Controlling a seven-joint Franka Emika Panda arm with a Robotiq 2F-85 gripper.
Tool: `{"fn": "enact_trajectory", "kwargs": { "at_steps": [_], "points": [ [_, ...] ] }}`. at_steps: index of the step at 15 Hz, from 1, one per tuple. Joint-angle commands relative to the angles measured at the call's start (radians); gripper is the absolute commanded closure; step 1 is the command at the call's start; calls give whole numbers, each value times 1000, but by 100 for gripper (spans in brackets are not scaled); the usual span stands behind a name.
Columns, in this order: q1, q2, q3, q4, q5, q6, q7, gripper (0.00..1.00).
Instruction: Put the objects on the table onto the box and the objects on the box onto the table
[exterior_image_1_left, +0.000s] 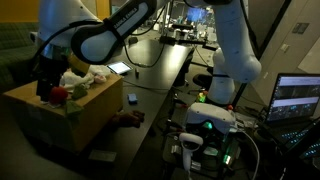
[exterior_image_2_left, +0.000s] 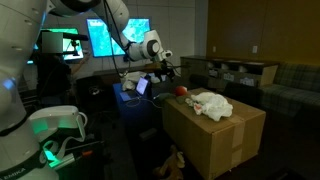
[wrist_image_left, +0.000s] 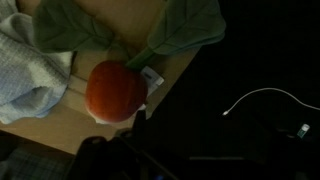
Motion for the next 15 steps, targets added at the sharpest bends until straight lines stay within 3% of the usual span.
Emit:
{"fn": "enact_trajectory", "kwargs": {
  "at_steps": [1, 15],
  "points": [
    [-25, 28, 16, 16, 41, 63, -29, 0],
    [-79, 120, 7, 75, 96, 94, -83, 0]
  ]
}}
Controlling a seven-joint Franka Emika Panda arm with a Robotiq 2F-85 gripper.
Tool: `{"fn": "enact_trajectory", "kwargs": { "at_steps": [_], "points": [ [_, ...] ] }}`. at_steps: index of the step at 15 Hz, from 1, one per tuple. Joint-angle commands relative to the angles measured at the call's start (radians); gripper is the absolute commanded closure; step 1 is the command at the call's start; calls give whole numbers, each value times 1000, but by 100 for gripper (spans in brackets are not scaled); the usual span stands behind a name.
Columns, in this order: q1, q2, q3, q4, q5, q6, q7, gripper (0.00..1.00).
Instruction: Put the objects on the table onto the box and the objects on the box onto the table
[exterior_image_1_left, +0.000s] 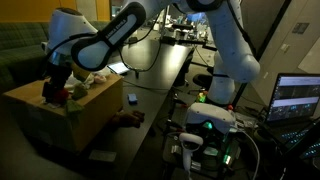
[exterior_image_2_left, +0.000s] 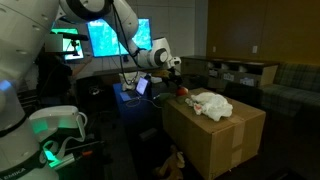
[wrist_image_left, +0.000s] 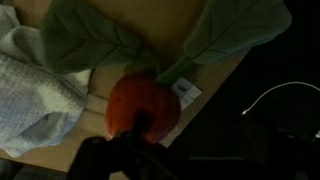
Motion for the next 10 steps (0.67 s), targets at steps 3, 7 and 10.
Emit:
{"fn": "enact_trajectory", "kwargs": {
  "at_steps": [3, 7, 10],
  "points": [
    [3, 27, -2, 42, 16, 20, -22, 0],
    [24, 47, -35, 55, -14, 27, -5, 0],
    [37, 67, -57, 65, -30, 32, -1, 0]
  ]
}}
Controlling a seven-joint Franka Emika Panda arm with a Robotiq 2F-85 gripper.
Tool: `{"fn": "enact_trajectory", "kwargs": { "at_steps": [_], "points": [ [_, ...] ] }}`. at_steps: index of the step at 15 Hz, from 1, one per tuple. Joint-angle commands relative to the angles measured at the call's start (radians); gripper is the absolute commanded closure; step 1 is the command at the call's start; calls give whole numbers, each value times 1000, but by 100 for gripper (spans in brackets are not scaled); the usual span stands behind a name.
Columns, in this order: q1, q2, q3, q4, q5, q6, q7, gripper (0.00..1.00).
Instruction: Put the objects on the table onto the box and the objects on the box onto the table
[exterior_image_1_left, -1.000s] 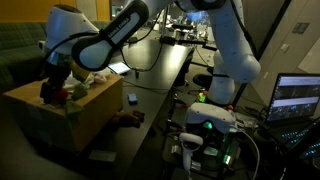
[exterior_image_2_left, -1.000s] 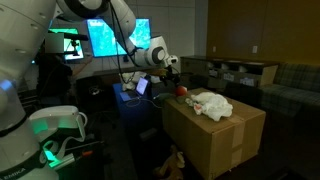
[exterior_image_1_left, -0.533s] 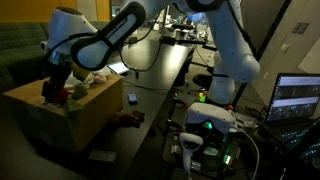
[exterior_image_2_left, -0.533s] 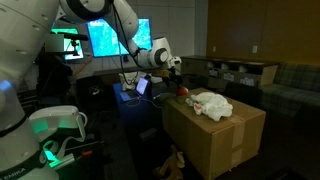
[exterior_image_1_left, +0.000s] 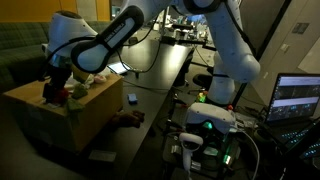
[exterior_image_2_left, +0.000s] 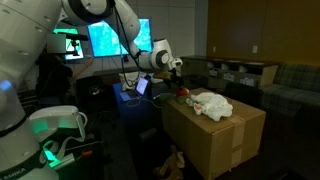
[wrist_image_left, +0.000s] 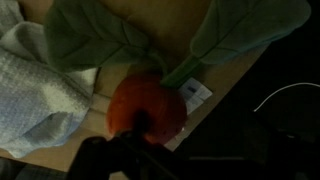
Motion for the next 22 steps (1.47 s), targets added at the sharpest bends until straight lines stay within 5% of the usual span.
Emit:
{"fn": "enact_trajectory", "kwargs": {
  "at_steps": [1, 4, 15, 22],
  "points": [
    [26, 41, -36, 46, -22, 18, 0, 0],
    [32, 53, -52, 53, -29, 21, 1, 11],
    [42, 24, -87, 29, -69, 31, 12, 97],
    [32, -42, -69, -12, -70, -16, -22, 97]
  ]
}}
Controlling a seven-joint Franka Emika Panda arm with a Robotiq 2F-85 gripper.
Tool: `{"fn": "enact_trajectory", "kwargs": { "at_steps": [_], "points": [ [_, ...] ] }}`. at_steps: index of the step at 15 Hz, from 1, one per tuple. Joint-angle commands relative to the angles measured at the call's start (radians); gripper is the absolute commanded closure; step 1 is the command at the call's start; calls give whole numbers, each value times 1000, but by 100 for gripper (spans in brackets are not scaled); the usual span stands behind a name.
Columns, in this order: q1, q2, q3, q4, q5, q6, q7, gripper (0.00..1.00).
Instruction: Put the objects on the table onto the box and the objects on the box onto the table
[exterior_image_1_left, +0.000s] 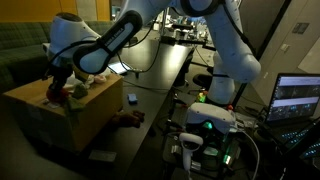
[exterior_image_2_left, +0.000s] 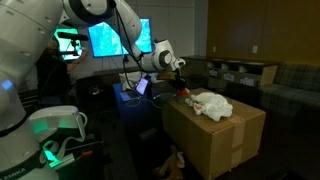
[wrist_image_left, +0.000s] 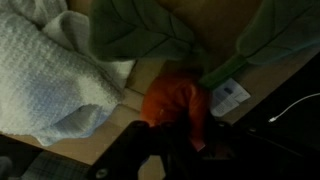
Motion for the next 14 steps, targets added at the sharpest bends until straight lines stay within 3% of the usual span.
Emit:
{"fn": "enact_trajectory", "kwargs": {
  "at_steps": [1, 6, 14],
  "points": [
    [0, -84, 6, -50, -10, -30, -27, 97],
    [-23, -235, 57, -165, 7, -99, -80, 97],
    [-45, -464, 102, -477, -1, -59, -58, 97]
  ]
}}
